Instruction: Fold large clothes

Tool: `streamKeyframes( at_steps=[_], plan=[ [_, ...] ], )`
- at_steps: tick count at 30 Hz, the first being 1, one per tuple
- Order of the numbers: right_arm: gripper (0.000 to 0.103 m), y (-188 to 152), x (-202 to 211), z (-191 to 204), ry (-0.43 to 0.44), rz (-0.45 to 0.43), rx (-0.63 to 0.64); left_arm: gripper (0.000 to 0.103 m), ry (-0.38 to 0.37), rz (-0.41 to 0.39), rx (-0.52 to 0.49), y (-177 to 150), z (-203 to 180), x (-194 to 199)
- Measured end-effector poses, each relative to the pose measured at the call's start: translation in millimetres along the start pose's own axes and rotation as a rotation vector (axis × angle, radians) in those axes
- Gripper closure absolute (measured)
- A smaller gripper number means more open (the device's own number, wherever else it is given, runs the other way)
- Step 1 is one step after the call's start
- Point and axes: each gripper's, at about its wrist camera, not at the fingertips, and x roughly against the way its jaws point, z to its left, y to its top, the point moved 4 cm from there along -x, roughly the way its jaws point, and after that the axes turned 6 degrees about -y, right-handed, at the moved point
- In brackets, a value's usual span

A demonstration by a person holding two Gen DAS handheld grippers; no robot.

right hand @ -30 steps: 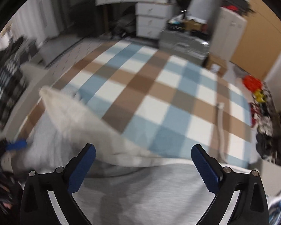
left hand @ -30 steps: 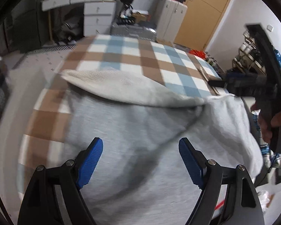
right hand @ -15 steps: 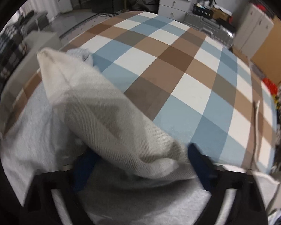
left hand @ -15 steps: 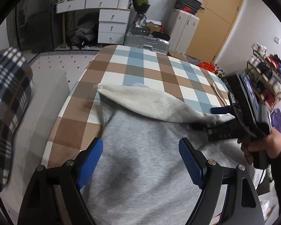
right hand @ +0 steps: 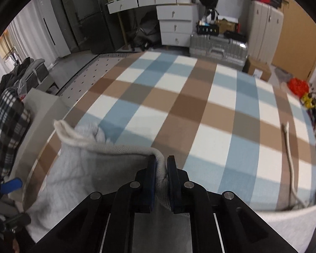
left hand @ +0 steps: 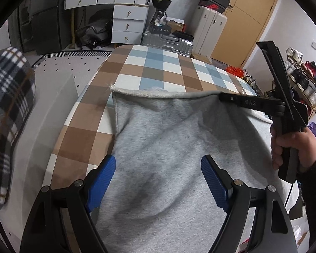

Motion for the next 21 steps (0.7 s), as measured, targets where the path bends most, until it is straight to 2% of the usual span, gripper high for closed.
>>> streamKeyframes(
  at_steps=[2,6,7,8,10,12,13,16,19,21],
  plan=[
    [0.093,3.2,-8.5,1.1,-0.05,-0.003,0.026,0.023,0.002,0.003,0.002,-0.1,0.0,-1.1],
    [0.092,14.4,-28.0,-12.0,-0.287,-0.039,0.076,0.023,0.013,0.014,0.006,-0.8,2.6,-3.4],
    [0.09,17.9,-29.0,-17.8,-0.291,-0.037,0.048,0.023,0.013,0.016,0.01,-0.4,4.0,-3.4],
    [0.089,21.3,-26.5,-22.5,-0.266,-0.033,0.013,0.023,0.013,0.015,0.017,0.5,5.7,-3.0],
    [0.071,27.1,-12.5,-24.8,-0.164,-0.046,-0.047,0.023,0.014,0.008,0.04,2.0,10.6,-0.7],
    [0.016,28.9,1.7,-16.3,-0.089,-0.055,-0.05,0.023,0.013,0.006,0.063,2.5,14.3,0.7],
    [0.011,28.9,8.9,-7.9,-0.056,-0.063,-0.028,0.023,0.011,0.005,0.078,2.8,16.2,1.7],
    [0.009,23.6,14.5,31.3,0.0,-0.062,0.129,0.023,-0.006,0.011,0.098,2.8,17.4,2.2],
    [0.008,17.0,-7.1,66.5,-0.015,-0.002,0.262,0.023,0.014,0.002,0.083,0.7,18.6,4.1],
    [0.008,16.2,-27.1,89.0,-0.051,0.005,0.363,0.023,0.029,-0.001,0.087,0.7,23.2,4.0]
  ],
)
